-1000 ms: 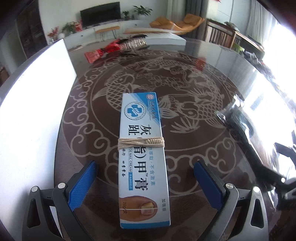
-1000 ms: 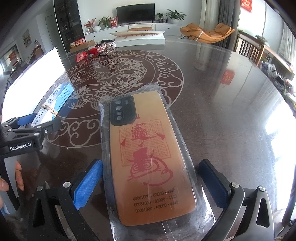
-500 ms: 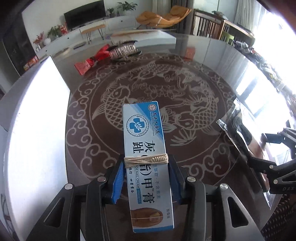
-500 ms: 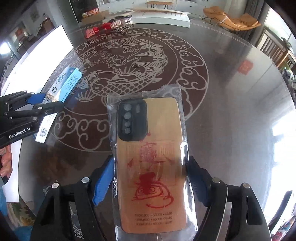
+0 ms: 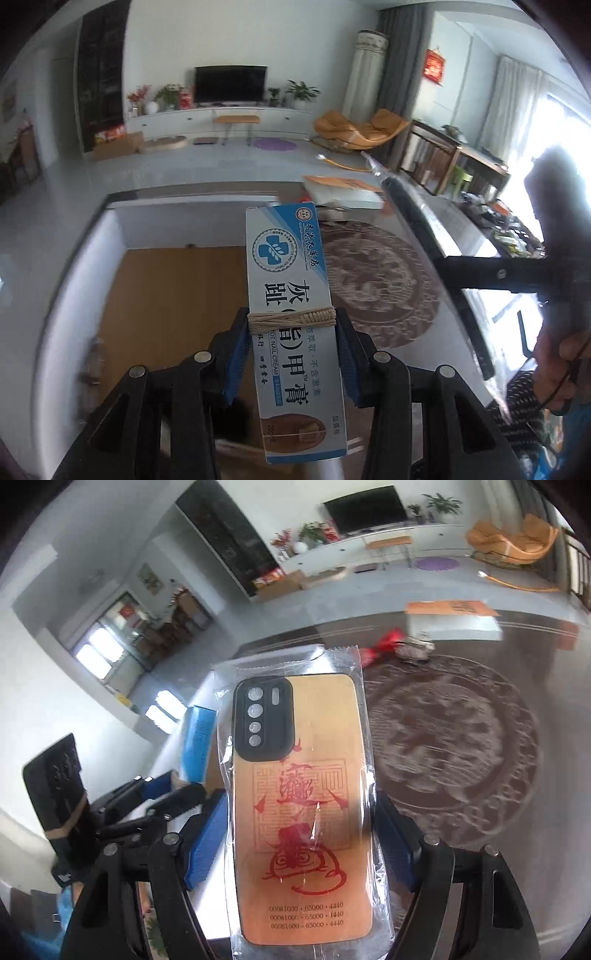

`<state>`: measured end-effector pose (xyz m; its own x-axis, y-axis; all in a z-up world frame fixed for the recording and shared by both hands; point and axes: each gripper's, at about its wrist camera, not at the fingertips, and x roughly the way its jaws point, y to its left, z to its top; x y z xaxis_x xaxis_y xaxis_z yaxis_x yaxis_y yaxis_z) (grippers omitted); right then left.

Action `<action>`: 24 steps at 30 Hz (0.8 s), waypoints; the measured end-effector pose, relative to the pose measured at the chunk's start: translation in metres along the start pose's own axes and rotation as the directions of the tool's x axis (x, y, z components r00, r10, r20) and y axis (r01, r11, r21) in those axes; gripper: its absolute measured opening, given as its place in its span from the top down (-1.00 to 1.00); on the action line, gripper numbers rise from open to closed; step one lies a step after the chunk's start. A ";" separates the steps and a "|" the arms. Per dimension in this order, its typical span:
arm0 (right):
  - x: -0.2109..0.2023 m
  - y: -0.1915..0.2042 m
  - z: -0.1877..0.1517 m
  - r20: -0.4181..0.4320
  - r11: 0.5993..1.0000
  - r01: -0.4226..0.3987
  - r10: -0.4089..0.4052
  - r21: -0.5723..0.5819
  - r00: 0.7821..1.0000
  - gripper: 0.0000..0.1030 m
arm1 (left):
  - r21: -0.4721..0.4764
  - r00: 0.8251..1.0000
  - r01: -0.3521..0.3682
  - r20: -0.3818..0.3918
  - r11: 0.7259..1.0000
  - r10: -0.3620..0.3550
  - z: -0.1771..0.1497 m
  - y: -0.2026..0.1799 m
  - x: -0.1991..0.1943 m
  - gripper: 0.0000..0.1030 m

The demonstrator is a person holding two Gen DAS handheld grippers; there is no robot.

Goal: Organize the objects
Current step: 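Carry the cream box and phone case over the cardboard box and open both grippers, then move the left gripper to the red tied packet and grasp it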

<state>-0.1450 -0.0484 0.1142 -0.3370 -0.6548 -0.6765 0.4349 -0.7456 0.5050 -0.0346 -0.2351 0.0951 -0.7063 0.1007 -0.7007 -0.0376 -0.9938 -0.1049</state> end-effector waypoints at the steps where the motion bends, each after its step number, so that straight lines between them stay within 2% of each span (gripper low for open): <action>1: 0.017 0.022 0.006 -0.011 0.999 -0.041 0.041 -0.013 0.999 -0.48 | -0.013 0.998 -0.064 -0.003 0.998 0.064 -0.003 0.020 -0.002 0.15; 3: 0.048 0.063 0.007 -0.033 0.995 -0.088 0.087 -0.053 0.996 -0.48 | -0.056 0.982 -0.188 -0.043 0.981 0.185 -0.015 0.061 -0.002 0.14; 6: 0.095 0.106 -0.002 -0.079 0.984 -0.147 0.139 -0.101 0.987 -0.49 | -0.091 0.941 -0.307 -0.182 0.947 0.287 -0.035 0.103 0.023 -0.02; 7: 0.111 0.115 -0.007 -0.106 0.983 -0.147 0.135 -0.111 0.985 -0.54 | -0.099 0.931 -0.322 -0.214 0.941 0.296 -0.042 0.113 0.030 -0.32; 8: 0.126 0.121 -0.011 -0.138 0.984 -0.127 0.109 -0.124 0.984 -0.56 | -0.110 0.927 -0.330 -0.227 0.937 0.300 -0.047 0.119 0.035 -0.52; 10: 0.138 0.124 -0.019 -0.154 0.985 -0.099 0.077 -0.142 0.985 -0.56 | -0.137 0.926 -0.337 -0.226 0.931 0.302 -0.052 0.124 0.036 -0.53; 13: 0.122 0.111 -0.025 -0.084 0.983 -0.046 0.031 -0.178 0.996 -0.58 | -0.179 0.932 -0.346 -0.180 0.921 0.316 -0.050 0.124 0.033 -0.60; 14: 0.113 0.102 -0.025 -0.050 0.983 -0.021 0.012 -0.184 0.999 -0.61 | -0.202 0.938 -0.336 -0.157 0.920 0.308 -0.045 0.122 0.034 -0.69; 16: 0.089 0.076 -0.028 0.027 0.985 0.036 -0.032 -0.169 0.999 -0.81 | -0.245 0.958 -0.285 -0.112 0.927 0.265 -0.043 0.111 0.030 -0.73; 17: 0.077 0.059 -0.030 0.067 0.985 0.077 -0.068 -0.154 0.995 -0.84 | -0.256 0.969 -0.246 -0.091 0.935 0.230 -0.037 0.102 0.032 -0.73; 19: 0.057 0.020 -0.039 0.135 0.976 0.172 -0.154 -0.131 0.979 -0.88 | -0.245 0.983 -0.184 -0.059 0.952 0.175 -0.032 0.083 0.032 -0.73; 20: 0.048 -0.006 -0.047 0.165 0.963 0.243 -0.222 -0.119 0.961 -0.88 | -0.227 0.987 -0.161 -0.050 0.961 0.153 -0.028 0.071 0.033 -0.73; 22: 0.034 -0.057 -0.064 0.180 0.920 0.385 -0.368 -0.073 0.912 -0.88 | -0.161 0.993 -0.112 -0.045 0.981 0.107 -0.018 0.040 0.040 -0.73; 24: 0.025 -0.110 -0.088 0.147 0.871 0.491 -0.485 -0.004 0.862 -0.88 | -0.075 0.998 -0.051 -0.045 0.996 0.048 -0.009 0.003 0.048 -0.73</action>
<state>-0.1279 0.0282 -0.0050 -0.6243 -0.2211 -0.7492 0.2168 -0.9705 0.1058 -0.0621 -0.2330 0.0550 -0.6746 0.0549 -0.7362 0.0519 -0.9912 -0.1215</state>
